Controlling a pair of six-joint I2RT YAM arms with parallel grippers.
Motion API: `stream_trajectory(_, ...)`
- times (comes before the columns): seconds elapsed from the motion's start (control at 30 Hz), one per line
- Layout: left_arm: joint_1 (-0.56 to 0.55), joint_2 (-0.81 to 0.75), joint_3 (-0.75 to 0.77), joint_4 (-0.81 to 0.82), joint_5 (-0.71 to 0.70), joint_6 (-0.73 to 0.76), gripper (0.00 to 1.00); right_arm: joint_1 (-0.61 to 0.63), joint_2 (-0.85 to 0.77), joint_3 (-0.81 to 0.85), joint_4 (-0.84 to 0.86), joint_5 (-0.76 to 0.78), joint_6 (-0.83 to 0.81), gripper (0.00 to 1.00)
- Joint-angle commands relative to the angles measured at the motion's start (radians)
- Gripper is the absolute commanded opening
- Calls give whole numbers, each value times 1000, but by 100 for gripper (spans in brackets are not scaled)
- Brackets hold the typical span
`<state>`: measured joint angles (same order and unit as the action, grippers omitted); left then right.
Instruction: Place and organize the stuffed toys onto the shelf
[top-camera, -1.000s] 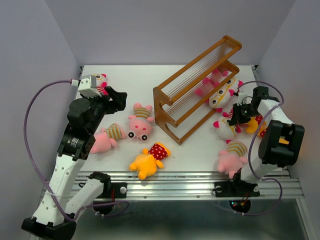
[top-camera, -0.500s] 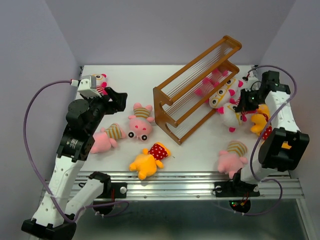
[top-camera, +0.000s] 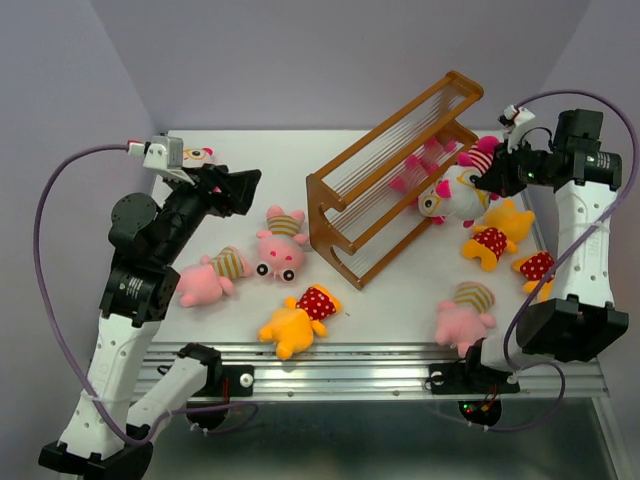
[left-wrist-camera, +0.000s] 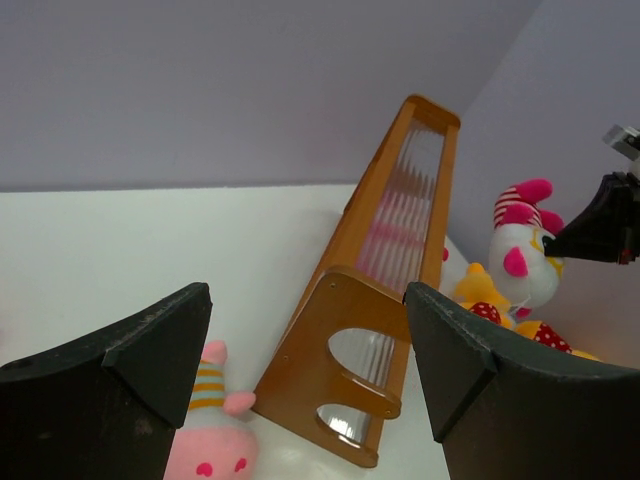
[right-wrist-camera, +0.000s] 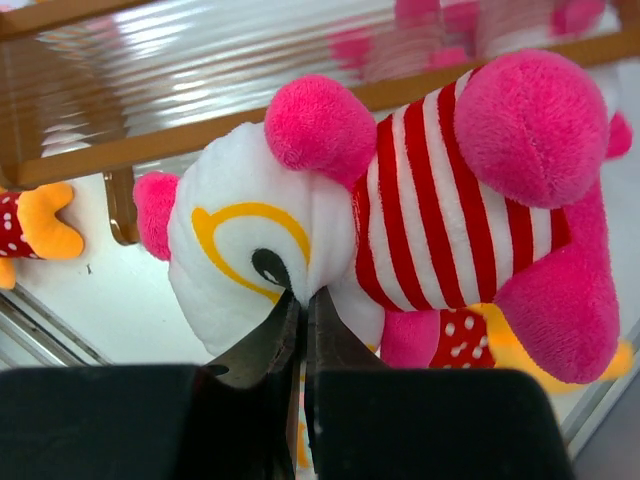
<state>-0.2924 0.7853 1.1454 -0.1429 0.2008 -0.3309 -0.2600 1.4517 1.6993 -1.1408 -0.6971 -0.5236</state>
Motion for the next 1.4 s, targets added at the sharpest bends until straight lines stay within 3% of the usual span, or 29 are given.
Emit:
stream_trajectory(0.0,6,61,57,114,191,-60,89,17,-51,129,-45,-194,-217,1)
stream_trajectory(0.1,2,118,121,121,264,-102,89,50,-70,175,-92,-255,-395,1)
stream_trajectory(0.3,-54,203,238,121,344,-126,89,126,-146,140,-36,-315,-564,1)
stream_trajectory(0.6,-316,415,421,81,224,-103,89,312,-195,106,131,-352,-490,0)
stream_trajectory(1.13,-507,744,721,-110,112,-54,88,516,-231,14,271,-308,-415,1)
stream_trajectory(1.23,-513,758,729,-106,112,-57,76,525,-232,3,285,-301,-395,2)
stream_trajectory(1.33,-513,753,729,-96,112,-53,44,525,-238,-16,318,-301,-342,6)
stream_trajectory(1.37,-513,750,728,-93,95,-51,19,525,-244,-23,349,-300,-293,9)
